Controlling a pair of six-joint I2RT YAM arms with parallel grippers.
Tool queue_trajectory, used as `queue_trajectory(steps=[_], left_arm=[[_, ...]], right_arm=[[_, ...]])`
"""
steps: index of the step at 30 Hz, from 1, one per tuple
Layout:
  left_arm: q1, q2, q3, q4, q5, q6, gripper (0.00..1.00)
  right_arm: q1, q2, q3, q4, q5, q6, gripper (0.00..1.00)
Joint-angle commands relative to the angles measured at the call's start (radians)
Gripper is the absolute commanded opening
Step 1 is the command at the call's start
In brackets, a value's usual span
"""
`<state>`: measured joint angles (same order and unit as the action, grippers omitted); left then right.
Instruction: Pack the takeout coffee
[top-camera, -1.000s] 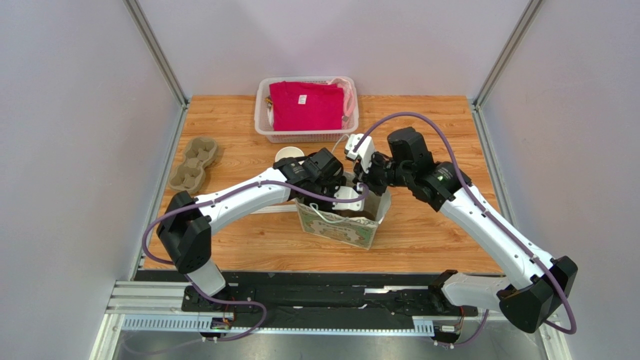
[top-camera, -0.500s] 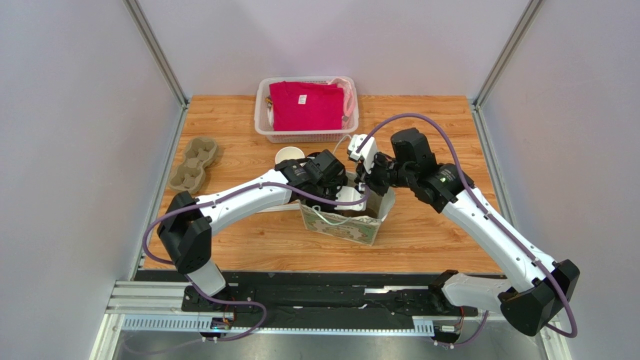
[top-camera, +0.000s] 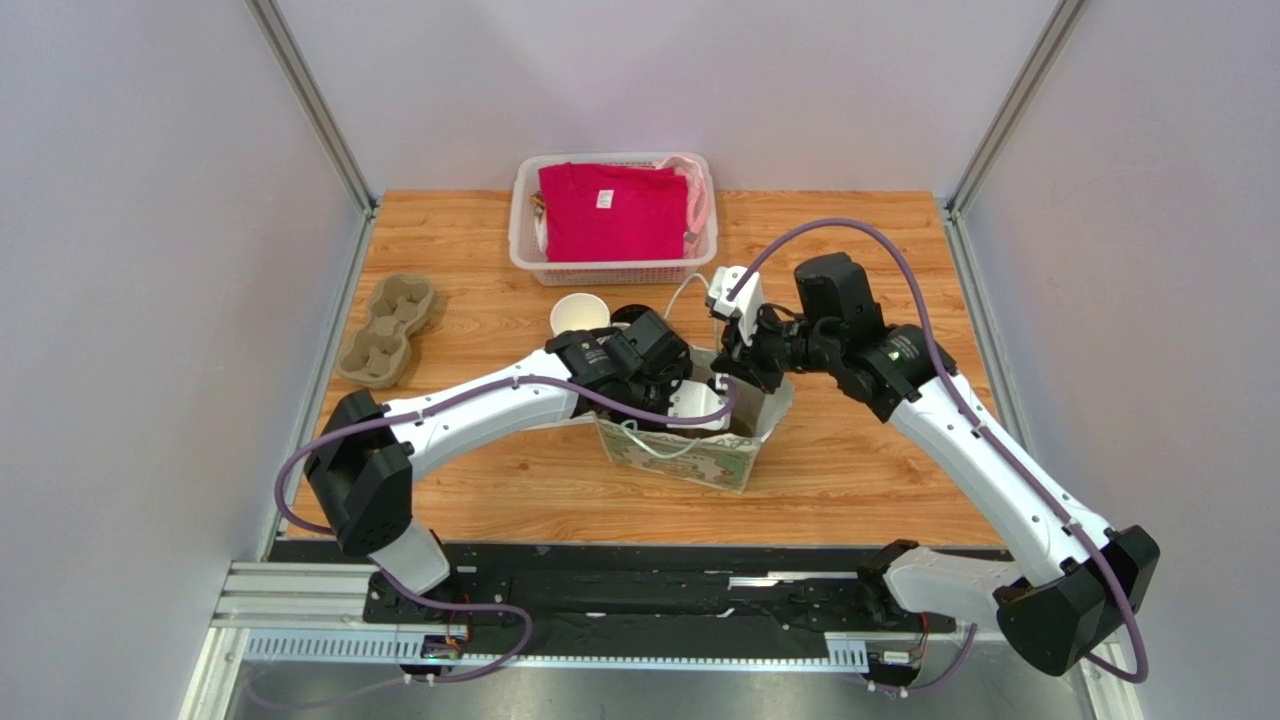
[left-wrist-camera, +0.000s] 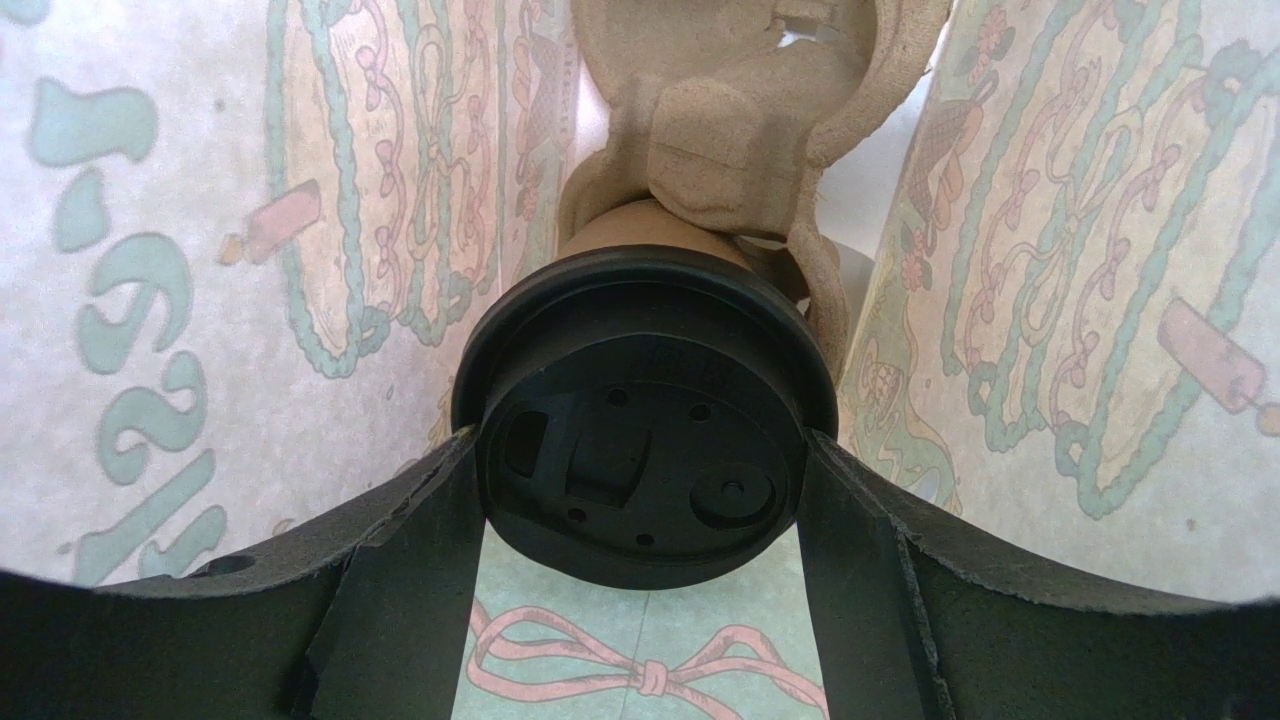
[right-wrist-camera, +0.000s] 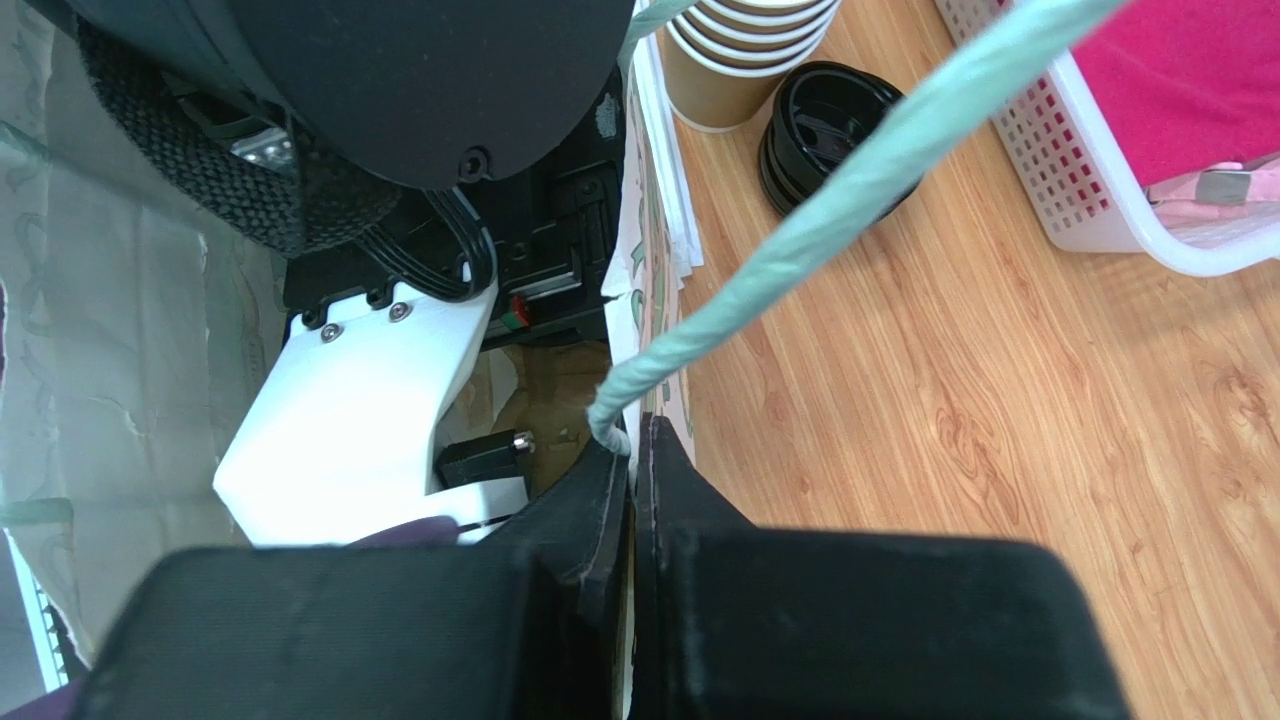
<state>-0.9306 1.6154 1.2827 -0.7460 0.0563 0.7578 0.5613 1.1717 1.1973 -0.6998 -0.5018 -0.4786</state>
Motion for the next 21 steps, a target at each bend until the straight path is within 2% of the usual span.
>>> queue_trajectory(steps=[1,2,4,5,21], left_arm=[[-0.002,0.002,-0.031,-0.111,0.034,-0.06,0.44],[-0.002,-0.005,-0.025,-0.127,0.043,-0.06,0.54],[-0.002,-0.018,-0.005,-0.138,0.057,-0.063,0.56],[-0.002,-0.022,0.001,-0.15,0.063,-0.063,0.66],[-0.022,-0.06,0.113,-0.204,0.097,-0.072,0.7]], right_arm=[[-0.001,-0.029,0.002,0.031,-0.066,-0.025,0.0],[-0.001,-0.029,0.002,0.031,-0.067,-0.026,0.0],[-0.003,-0.024,0.001,0.031,-0.069,-0.026,0.0],[-0.001,-0.024,0.001,0.029,-0.067,-0.026,0.0],[-0.001,-0.026,-0.005,0.043,-0.057,-0.041,0.0]])
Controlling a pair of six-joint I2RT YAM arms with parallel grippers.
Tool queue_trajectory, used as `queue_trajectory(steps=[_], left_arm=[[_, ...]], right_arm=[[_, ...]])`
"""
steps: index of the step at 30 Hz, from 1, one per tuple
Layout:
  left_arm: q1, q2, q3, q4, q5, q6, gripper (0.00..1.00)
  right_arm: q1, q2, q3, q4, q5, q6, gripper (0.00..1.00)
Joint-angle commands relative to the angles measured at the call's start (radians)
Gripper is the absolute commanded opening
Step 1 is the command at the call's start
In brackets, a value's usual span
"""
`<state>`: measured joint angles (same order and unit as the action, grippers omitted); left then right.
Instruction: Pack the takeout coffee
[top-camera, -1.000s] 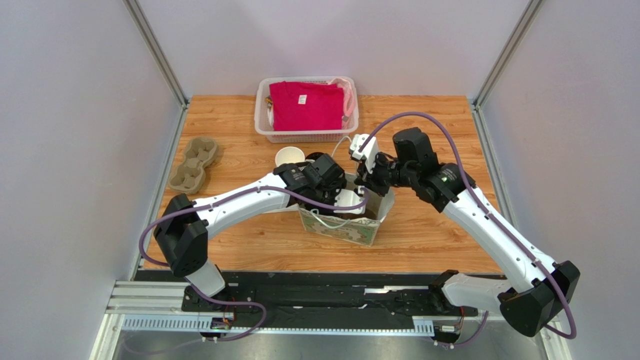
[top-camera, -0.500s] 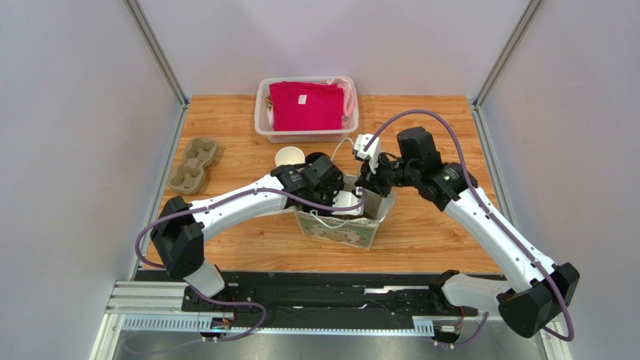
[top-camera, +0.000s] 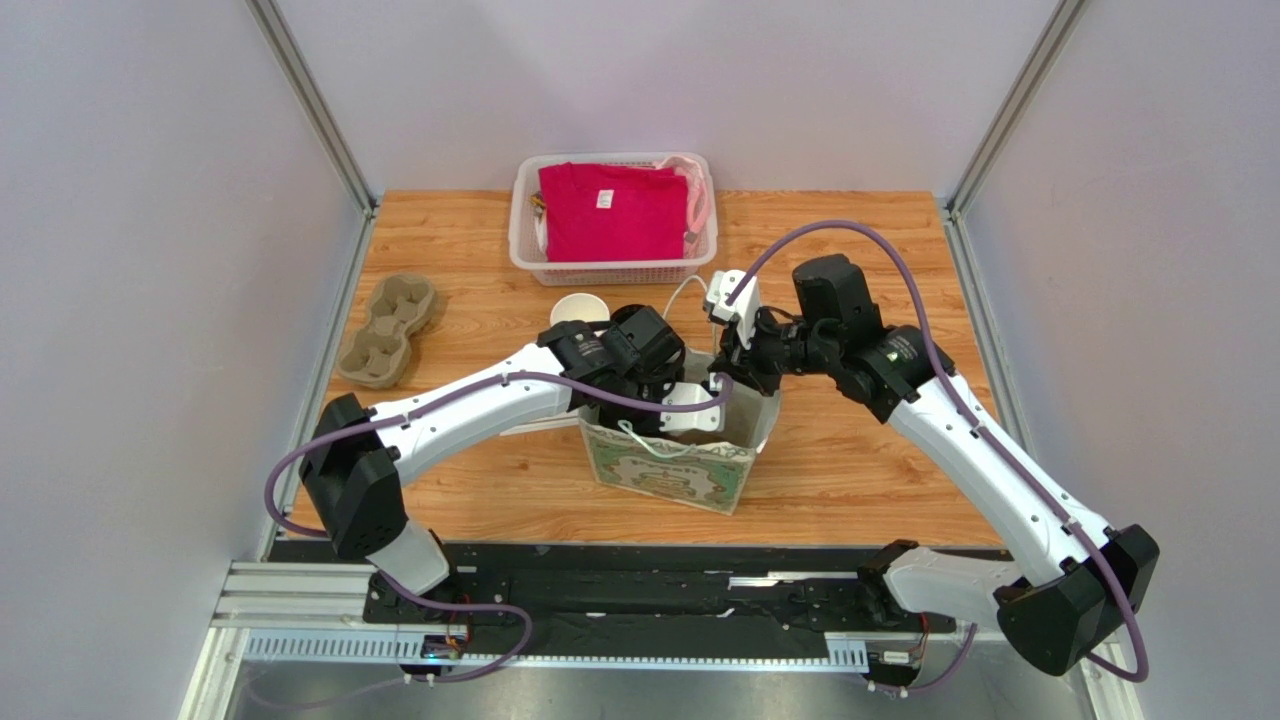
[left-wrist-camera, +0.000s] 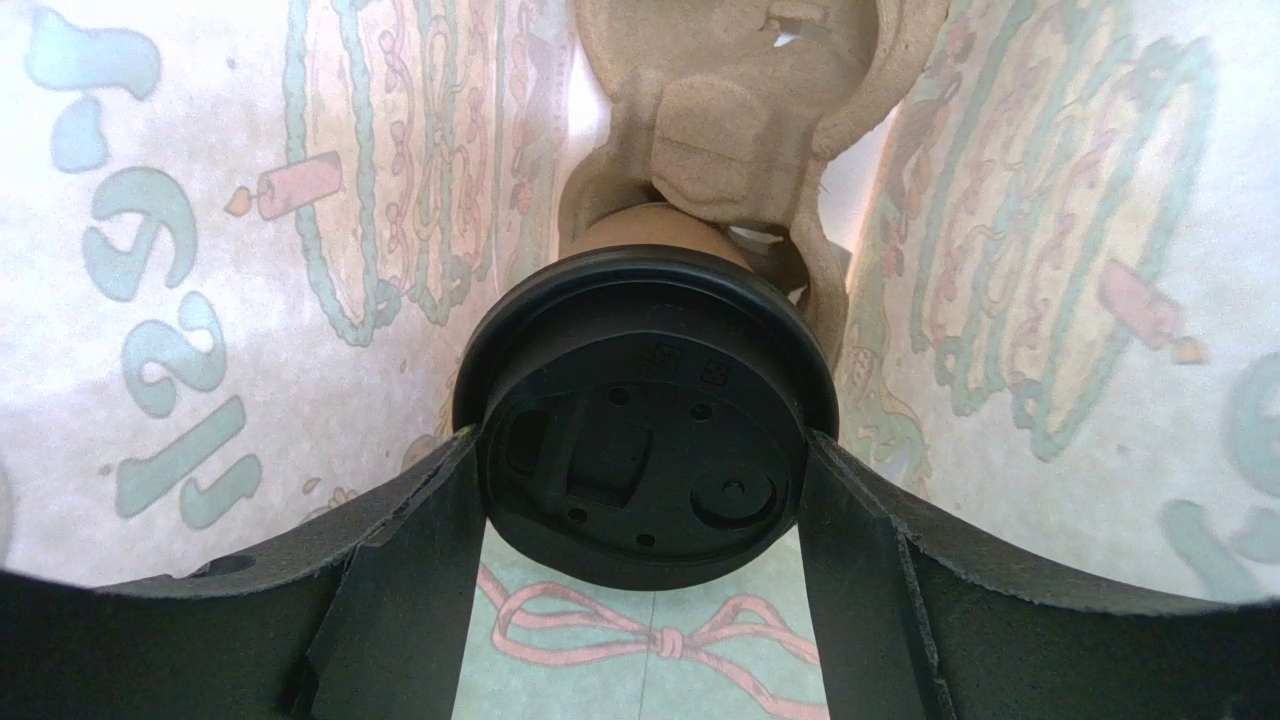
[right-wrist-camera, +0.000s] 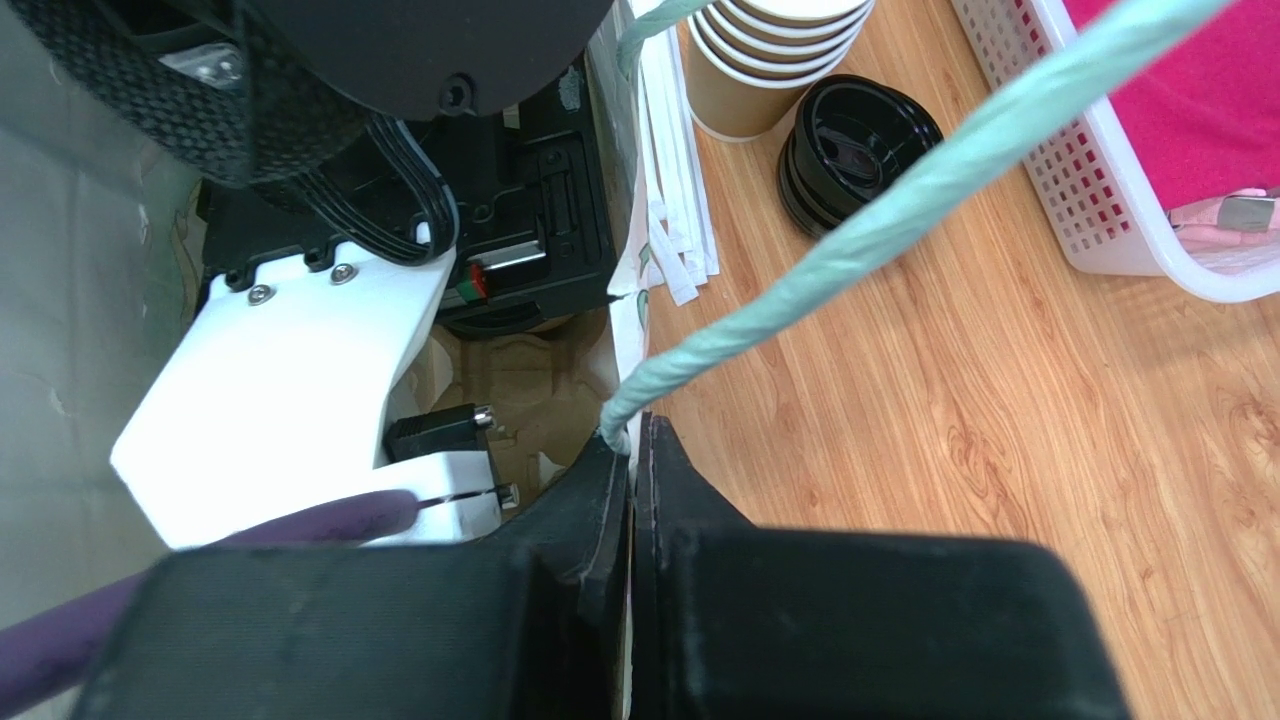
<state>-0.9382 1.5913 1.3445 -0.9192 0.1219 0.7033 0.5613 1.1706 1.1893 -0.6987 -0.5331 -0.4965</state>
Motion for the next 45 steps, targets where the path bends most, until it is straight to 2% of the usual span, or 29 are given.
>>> queue_trajectory(steps=[1,4,5,6,22,32,41,45], left_arm=[[-0.017,-0.034,0.056,-0.035,0.028,-0.016,0.7],[-0.02,-0.037,0.067,-0.049,0.039,-0.013,0.72],[-0.022,-0.039,0.07,-0.052,0.042,-0.01,0.86],[-0.024,-0.043,0.077,-0.056,0.047,-0.005,0.89],[-0.024,-0.12,0.189,-0.147,0.119,0.021,0.9],[-0.022,-0.309,0.142,0.006,0.147,0.005,0.87],[0.018,-0.335,0.226,0.082,0.114,-0.126,0.85],[0.041,-0.39,0.209,0.155,0.093,-0.197,0.83]], right_arm=[[-0.001,-0.025,0.004,0.044,-0.027,-0.024,0.0],[-0.003,-0.026,0.004,0.041,-0.028,-0.028,0.0],[-0.001,-0.028,0.004,0.039,-0.028,-0.03,0.0],[-0.003,-0.029,0.003,0.036,-0.028,-0.031,0.0],[-0.001,-0.017,0.015,0.039,-0.016,-0.063,0.0],[-0.001,-0.054,0.001,0.024,-0.01,-0.086,0.0],[-0.001,-0.109,-0.023,0.021,-0.028,-0.112,0.0],[-0.001,-0.143,-0.048,0.018,-0.031,-0.137,0.0]])
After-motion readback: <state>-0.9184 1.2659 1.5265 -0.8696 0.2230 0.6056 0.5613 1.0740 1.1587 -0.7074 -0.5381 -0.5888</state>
